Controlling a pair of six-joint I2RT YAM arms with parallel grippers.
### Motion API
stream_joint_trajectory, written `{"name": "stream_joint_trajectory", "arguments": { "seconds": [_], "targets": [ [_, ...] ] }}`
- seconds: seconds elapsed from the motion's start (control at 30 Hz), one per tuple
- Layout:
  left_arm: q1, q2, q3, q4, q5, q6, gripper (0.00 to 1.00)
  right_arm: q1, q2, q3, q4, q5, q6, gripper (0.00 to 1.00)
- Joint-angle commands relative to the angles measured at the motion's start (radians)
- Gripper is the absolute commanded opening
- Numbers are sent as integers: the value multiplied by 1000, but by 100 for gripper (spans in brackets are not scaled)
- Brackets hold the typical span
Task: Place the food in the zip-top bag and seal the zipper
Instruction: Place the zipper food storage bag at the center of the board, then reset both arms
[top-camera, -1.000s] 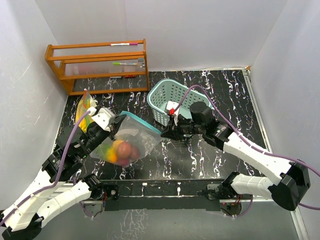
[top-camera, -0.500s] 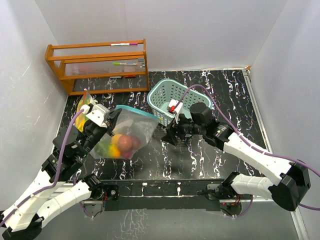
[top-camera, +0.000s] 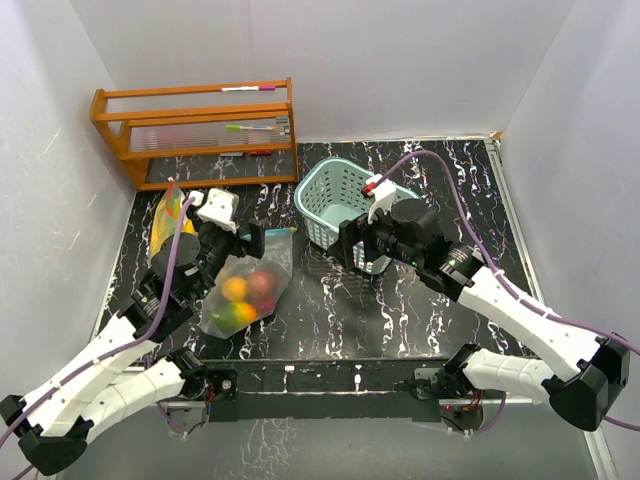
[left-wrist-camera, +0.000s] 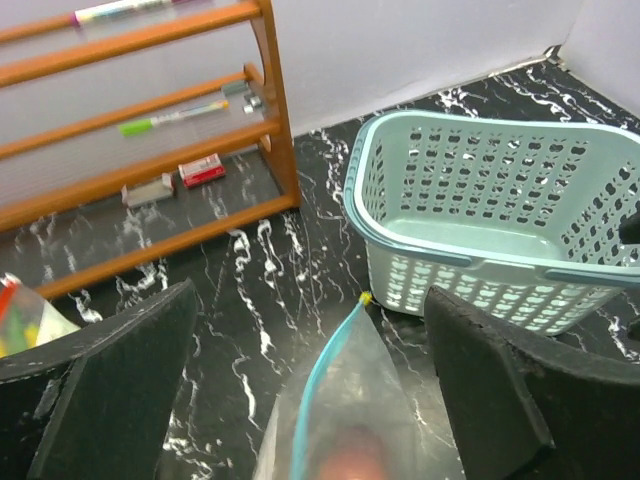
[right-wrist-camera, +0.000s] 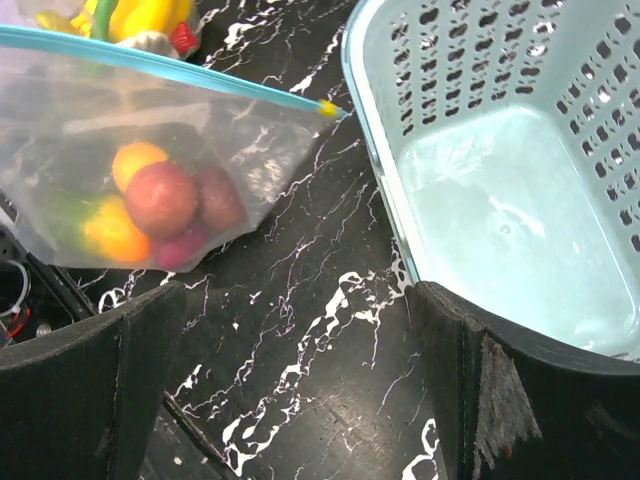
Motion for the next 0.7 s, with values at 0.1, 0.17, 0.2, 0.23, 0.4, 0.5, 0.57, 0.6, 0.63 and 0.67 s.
{"name": "stream_joint_trajectory", "arguments": {
  "seconds": [0.1,0.17,0.2,0.23,0.4,0.5,0.57,0.6,0.63,0.67],
  "targets": [
    [3,19,41,-28,-55,-81,97,-3,-19,14,-7,172,170,99],
    [3,28,68,-53,-49,-95,97,-3,-17,7,-9,217,200,98],
    [4,32,83,-62,-45,-101,97,-3,-14,2,-9,233,208,99],
    [4,35,92,-72,-40,-104,97,-2,-8,-4,-9,248,218,98],
    [3,52,93,-88,-28,-117,97,-2,13,-8,-12,269,238,99],
    [3,61,90,-92,-24,-122,97,-3,14,-7,-12,269,229,98],
    [3,62,88,-92,-16,-118,97,-3,11,-6,-11,277,222,98],
    [3,62,87,-90,-11,-117,97,-2,7,-5,-12,284,220,98],
    [4,62,88,-89,-6,-115,97,-3,5,-6,-13,289,219,98],
    [3,62,87,-89,-2,-115,97,-3,3,-8,-12,292,218,98]
  ]
}}
